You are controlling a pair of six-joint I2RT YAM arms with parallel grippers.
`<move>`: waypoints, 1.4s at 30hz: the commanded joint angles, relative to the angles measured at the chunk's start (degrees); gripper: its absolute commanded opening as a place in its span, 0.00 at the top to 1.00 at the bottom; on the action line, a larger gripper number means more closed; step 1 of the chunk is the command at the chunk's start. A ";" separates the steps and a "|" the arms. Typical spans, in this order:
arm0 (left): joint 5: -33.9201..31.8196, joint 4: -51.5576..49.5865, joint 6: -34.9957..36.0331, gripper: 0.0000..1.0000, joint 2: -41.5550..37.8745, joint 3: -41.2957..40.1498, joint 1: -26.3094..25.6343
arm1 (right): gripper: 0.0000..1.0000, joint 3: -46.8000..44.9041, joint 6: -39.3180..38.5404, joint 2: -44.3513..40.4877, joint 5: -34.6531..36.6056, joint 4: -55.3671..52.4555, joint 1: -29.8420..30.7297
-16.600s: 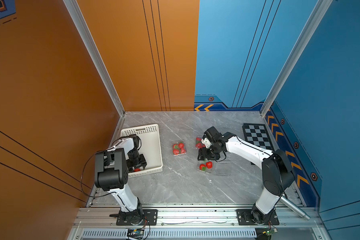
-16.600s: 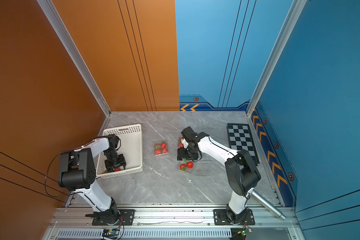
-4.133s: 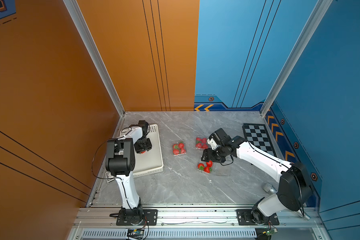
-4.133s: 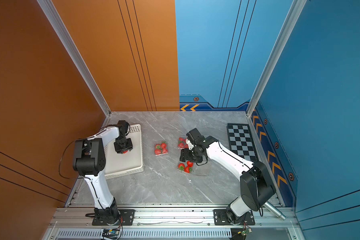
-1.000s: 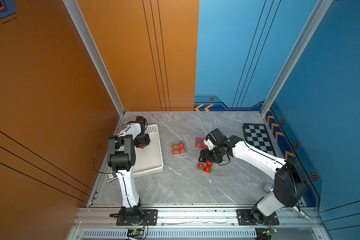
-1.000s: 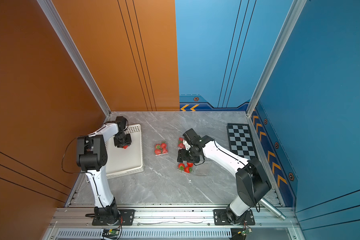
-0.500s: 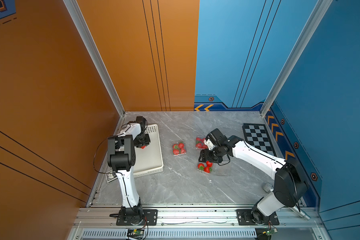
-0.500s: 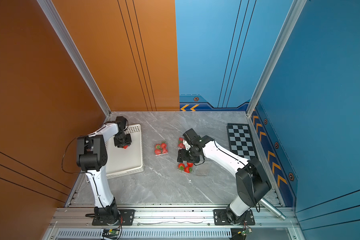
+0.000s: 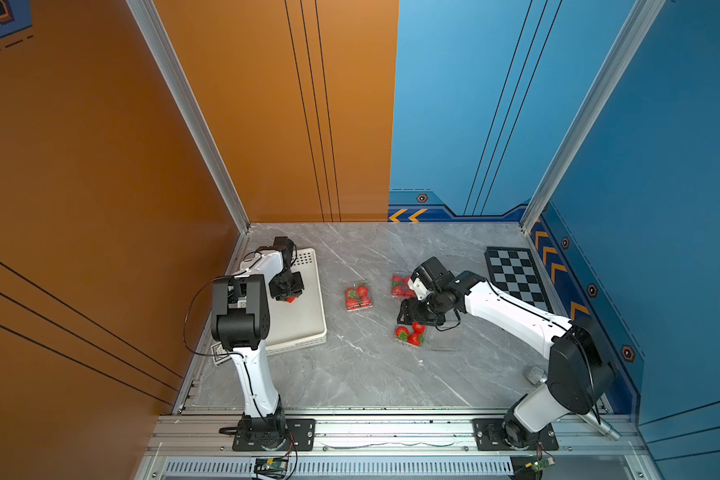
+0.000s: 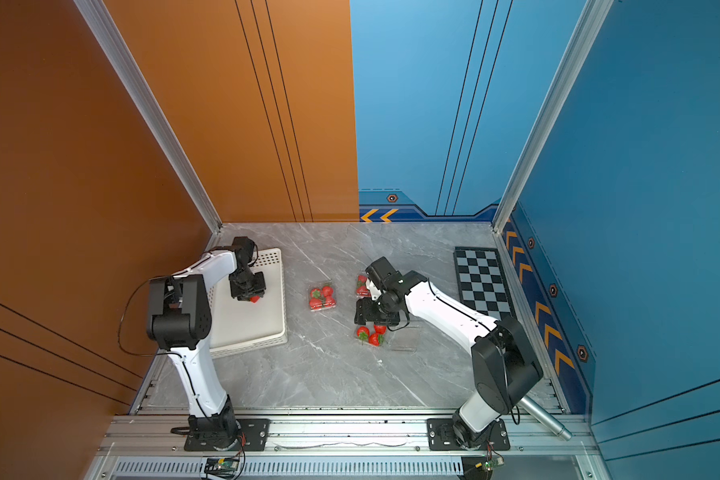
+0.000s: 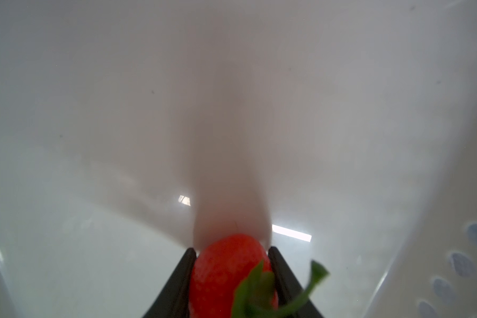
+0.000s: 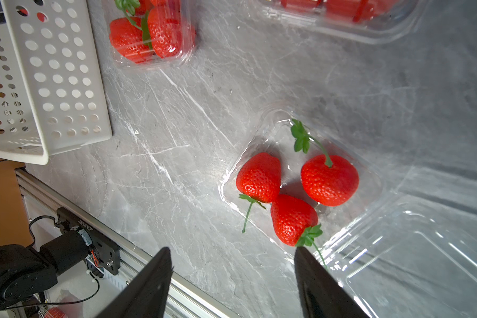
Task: Pack strawberries into containers
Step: Pick up the strawberry from the basket.
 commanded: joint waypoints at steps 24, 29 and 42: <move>-1.30 -9.18 -3.38 0.72 -18.95 -3.34 -12.85 | 0.28 -10.30 -1.57 -9.35 -0.60 0.65 -7.17; -3.43 -11.17 -5.91 0.71 -21.23 -1.39 -21.87 | 0.28 -12.72 -1.47 -11.81 -0.60 0.63 -8.84; -5.43 -11.19 -13.18 0.71 -10.87 8.45 -46.43 | 0.27 -19.37 -1.47 -19.60 -1.65 -0.31 -14.06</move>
